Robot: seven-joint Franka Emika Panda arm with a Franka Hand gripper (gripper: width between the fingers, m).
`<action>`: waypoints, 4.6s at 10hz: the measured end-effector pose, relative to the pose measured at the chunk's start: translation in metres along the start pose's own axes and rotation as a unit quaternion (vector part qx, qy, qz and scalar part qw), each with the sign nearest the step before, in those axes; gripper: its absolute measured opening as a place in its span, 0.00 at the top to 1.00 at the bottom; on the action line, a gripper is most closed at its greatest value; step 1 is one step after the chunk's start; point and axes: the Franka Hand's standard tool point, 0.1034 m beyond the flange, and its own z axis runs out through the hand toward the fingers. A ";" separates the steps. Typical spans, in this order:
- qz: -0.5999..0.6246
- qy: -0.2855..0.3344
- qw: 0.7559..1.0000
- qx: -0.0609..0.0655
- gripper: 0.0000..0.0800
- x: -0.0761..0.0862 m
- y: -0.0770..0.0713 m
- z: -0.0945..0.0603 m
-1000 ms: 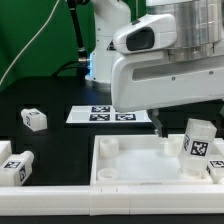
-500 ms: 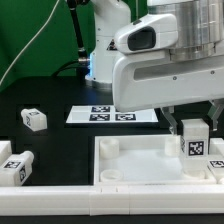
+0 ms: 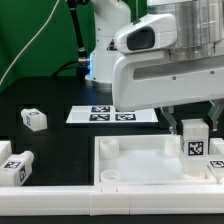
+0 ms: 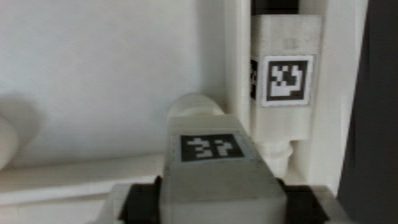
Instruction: Assemble one leg
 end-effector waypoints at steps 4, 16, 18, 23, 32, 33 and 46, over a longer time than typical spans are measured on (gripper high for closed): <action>0.209 0.007 0.978 0.001 0.64 -0.004 -0.007 0.002; 0.240 0.004 0.971 0.020 0.19 -0.004 -0.011 0.004; 0.119 0.029 0.992 0.002 0.19 0.002 -0.008 0.004; -0.140 0.085 0.985 -0.045 0.19 0.014 -0.017 0.001; -0.217 0.076 0.972 -0.053 0.32 0.007 -0.006 0.002; -0.217 0.076 0.972 -0.053 0.50 0.007 -0.006 0.003; 0.212 0.102 0.971 -0.032 0.64 0.007 -0.003 0.005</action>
Offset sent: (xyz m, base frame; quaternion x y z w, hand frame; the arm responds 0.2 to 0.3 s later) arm -0.0231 0.0061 -0.0058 -0.0292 -0.0029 0.2770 0.9604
